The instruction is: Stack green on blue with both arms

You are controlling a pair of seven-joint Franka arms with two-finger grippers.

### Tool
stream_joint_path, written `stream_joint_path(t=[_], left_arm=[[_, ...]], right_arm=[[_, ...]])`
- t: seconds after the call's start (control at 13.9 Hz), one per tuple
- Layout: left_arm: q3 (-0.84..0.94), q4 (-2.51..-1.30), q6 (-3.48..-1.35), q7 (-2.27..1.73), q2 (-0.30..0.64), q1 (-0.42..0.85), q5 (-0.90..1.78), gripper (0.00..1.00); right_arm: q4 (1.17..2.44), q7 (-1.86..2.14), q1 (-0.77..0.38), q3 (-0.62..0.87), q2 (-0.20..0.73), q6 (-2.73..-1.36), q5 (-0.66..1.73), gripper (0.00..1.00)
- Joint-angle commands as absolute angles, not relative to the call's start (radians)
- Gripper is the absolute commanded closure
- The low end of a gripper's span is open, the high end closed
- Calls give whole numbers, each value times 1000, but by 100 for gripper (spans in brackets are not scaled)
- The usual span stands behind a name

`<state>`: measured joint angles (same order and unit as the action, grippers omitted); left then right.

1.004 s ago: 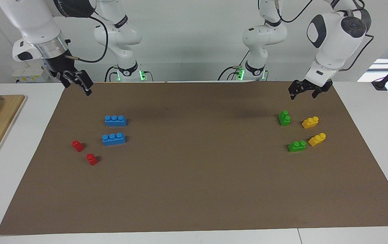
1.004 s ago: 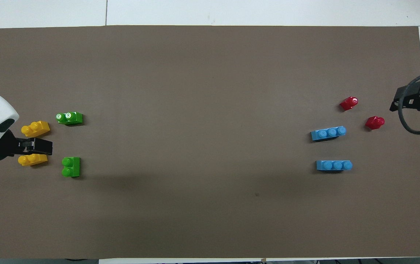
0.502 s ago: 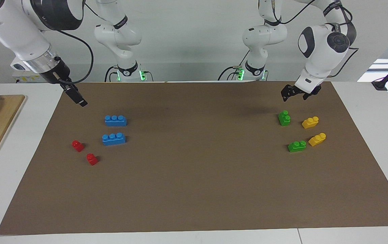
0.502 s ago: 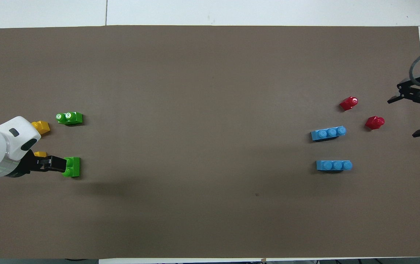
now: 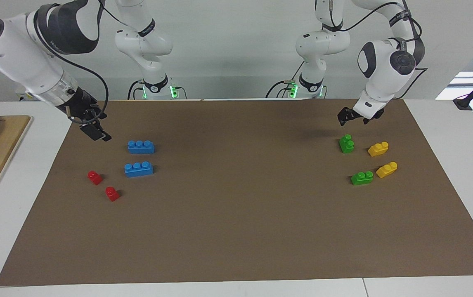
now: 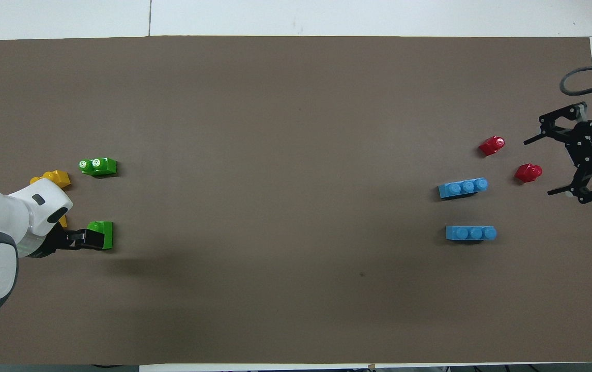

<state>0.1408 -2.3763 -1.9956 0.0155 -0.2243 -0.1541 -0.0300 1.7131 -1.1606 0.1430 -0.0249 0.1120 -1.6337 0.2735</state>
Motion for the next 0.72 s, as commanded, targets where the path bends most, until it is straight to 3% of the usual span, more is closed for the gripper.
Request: stream_joint_path(t=[0.0, 0.65], left_arm=[[146, -2405, -2075, -38, -224, -182, -21, 0], [147, -2474, -2310, -49, -111, -178, -21, 0]], right_arm=[[1799, -1212, 173, -17, 97, -1710, 311, 5], [1974, -1160, 161, -15, 121, -1924, 313, 4]])
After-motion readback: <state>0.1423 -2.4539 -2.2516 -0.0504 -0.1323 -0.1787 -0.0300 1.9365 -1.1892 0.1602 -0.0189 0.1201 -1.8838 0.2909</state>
